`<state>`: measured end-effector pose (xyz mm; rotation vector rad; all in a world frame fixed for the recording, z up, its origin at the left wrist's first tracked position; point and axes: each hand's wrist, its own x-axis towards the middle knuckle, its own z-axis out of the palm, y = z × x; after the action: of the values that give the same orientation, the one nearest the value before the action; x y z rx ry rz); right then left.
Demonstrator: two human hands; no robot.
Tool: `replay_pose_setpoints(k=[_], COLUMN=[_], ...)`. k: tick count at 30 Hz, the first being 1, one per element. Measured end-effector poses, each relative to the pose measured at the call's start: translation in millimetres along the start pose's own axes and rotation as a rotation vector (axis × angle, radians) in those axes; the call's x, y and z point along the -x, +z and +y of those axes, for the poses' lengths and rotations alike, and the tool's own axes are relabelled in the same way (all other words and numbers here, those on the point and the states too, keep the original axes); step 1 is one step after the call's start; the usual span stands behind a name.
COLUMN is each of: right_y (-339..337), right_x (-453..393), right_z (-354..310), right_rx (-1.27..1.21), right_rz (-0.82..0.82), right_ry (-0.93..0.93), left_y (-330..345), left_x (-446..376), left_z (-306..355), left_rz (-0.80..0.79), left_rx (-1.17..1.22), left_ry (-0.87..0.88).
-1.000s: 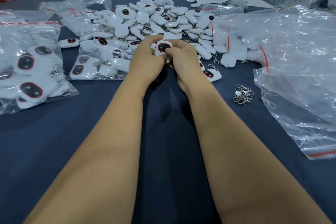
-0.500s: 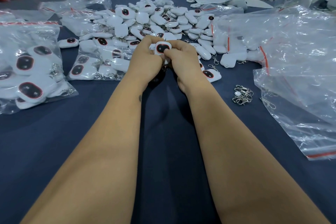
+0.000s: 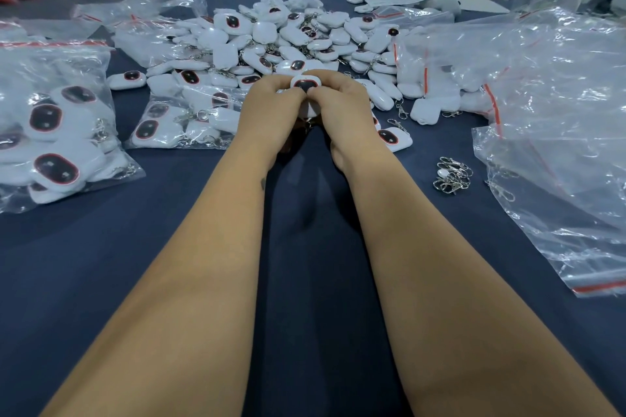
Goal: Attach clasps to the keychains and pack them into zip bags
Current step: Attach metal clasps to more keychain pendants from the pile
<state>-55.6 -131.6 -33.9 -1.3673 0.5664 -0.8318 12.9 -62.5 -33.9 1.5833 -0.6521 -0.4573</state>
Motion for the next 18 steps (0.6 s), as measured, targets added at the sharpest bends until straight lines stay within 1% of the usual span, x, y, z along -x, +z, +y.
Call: replay_pose_setpoints(k=[6,11,18], right_y=[1.6,1.1,0.0], right_x=[1.2,0.1,-1.8], right_z=[-1.4,-1.2,-0.2], right_rx=[0.019,0.0,-0.046], right_rz=[0.049,0.074,0.039], right_ry=[0.001,-0.001,0.033], left_y=[2.0,2.8,2.8], left_x=[4.3,5.3,3.9], left_z=[4.7,4.8,3.1], left_rz=[0.013,0.005,-0.006], left_rx=[0.057,0.064,0.049], left_ry=[-0.031,-0.024,-0.001])
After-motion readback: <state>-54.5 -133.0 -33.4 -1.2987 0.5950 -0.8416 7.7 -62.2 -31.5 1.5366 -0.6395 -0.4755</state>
